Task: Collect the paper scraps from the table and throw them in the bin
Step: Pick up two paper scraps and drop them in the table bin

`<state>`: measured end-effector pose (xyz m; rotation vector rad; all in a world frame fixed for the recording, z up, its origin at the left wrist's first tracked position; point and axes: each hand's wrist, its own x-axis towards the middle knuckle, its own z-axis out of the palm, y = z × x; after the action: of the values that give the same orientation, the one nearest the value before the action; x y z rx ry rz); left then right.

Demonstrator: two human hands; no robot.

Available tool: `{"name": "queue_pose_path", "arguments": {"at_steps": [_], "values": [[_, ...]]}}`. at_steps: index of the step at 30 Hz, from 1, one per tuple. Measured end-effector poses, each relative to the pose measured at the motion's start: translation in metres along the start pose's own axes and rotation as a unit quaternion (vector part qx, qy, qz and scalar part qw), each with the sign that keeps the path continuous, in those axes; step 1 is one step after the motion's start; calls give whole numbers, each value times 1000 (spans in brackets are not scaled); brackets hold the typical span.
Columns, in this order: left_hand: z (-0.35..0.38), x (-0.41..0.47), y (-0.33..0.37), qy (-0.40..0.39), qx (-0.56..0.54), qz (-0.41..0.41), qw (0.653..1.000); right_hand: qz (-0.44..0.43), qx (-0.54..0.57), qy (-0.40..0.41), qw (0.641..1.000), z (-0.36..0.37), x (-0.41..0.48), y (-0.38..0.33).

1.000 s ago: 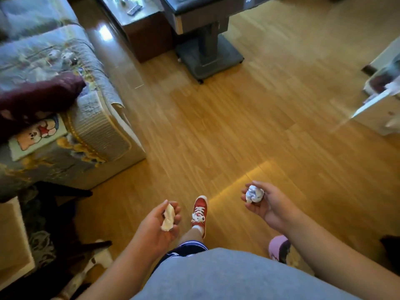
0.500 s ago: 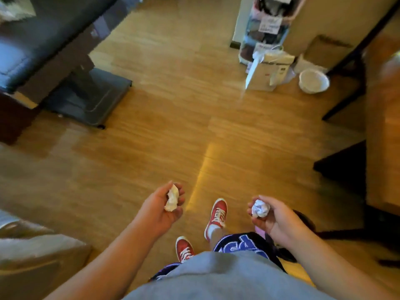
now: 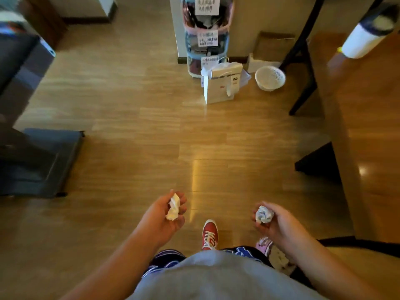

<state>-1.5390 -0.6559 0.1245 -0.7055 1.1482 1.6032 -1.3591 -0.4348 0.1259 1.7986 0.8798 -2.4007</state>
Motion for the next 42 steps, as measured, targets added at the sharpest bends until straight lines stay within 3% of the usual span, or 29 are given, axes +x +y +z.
{"name": "queue_pose_path", "arguments": {"at_steps": [9, 17, 23, 32, 42], "values": [[49, 68, 88, 15, 15, -35, 999, -31, 19, -60, 998, 88, 69, -114], [150, 168, 197, -18, 129, -57, 990, -39, 80, 19, 996, 116, 127, -197], [266, 225, 235, -73, 254, -95, 960, -57, 198, 91, 974, 71, 126, -244], [460, 288, 199, -146, 357, -137, 912, -78, 313, 182, 929, -24, 145, -286], [593, 324, 176, -119, 382, -131, 907, -122, 304, 139, 935, -86, 196, -420]]}}
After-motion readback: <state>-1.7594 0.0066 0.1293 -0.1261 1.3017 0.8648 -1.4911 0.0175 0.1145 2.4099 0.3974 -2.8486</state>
